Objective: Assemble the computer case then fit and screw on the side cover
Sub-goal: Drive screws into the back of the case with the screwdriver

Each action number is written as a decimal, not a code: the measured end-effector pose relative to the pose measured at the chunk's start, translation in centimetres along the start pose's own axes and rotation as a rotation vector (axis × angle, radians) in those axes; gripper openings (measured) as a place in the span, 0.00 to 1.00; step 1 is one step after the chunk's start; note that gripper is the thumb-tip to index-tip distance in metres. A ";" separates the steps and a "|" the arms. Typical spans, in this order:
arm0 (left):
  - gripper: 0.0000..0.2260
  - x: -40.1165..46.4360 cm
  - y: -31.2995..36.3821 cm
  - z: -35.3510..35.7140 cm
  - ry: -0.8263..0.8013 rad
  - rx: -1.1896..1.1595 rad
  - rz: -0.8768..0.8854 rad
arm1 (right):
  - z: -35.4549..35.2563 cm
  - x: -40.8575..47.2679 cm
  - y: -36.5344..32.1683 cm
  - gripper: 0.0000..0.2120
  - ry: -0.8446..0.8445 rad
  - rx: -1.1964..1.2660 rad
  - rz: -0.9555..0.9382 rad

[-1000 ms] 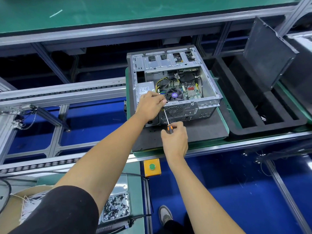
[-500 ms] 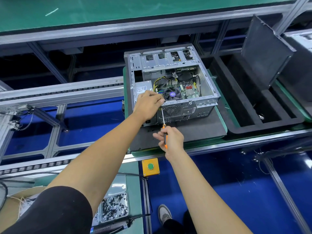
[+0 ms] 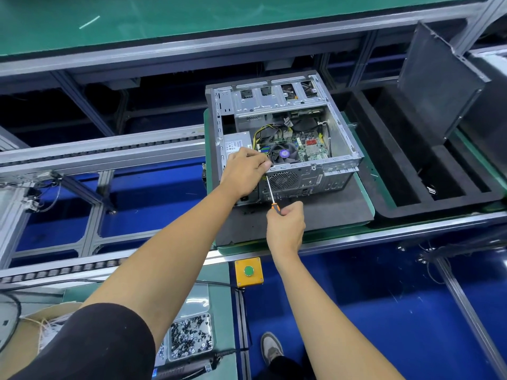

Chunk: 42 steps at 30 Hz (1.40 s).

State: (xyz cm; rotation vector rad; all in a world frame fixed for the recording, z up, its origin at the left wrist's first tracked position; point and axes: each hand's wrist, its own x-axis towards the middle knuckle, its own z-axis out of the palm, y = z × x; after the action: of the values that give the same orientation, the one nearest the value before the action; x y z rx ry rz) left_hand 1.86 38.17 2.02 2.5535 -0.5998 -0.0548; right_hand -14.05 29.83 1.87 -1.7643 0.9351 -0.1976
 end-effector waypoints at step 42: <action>0.14 -0.2 0.4 -0.1 0.032 -0.014 0.003 | -1.5 -0.3 0.5 0.08 -0.041 -0.120 -0.194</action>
State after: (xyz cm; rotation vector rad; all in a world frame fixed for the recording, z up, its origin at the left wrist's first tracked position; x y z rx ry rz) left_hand 1.51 37.96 2.32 2.5353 -0.5890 -0.0169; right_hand -15.28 28.87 2.13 -1.9635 0.7588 -0.2326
